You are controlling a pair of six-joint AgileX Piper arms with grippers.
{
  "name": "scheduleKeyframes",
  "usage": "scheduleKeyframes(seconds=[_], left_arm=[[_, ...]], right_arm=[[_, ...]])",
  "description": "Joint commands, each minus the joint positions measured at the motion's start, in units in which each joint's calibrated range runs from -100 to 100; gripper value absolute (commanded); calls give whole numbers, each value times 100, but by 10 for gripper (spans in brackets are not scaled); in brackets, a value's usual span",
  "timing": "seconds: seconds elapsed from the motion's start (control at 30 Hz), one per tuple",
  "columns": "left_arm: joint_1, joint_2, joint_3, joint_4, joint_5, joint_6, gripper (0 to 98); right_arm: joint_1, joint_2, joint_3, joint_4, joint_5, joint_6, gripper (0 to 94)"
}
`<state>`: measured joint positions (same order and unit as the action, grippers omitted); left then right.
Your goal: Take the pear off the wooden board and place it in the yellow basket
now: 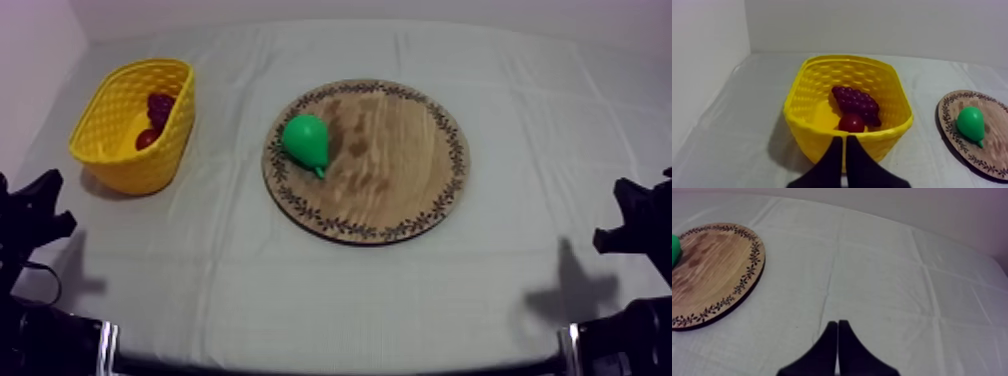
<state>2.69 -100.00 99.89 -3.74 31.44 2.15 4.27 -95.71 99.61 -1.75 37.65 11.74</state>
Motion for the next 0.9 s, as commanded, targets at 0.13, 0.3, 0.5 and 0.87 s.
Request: scheduleKeyframes(seconds=[0.13, 0.3, 0.5, 0.87], left_arm=[[10, 0, -34, 73, 260, -211, 0], [12, 0, -16, 73, 201, -298, 0], [7, 0, -15, 58, 157, -320, 0], [42, 803, -555, -433, -200, 76, 0]], right_arm=[[1, -5, 5, 2, 9, 1, 5], [1, -5, 5, 2, 9, 2, 5], [1, -5, 5, 2, 9, 1, 5], [1, -5, 5, 2, 9, 2, 5]])
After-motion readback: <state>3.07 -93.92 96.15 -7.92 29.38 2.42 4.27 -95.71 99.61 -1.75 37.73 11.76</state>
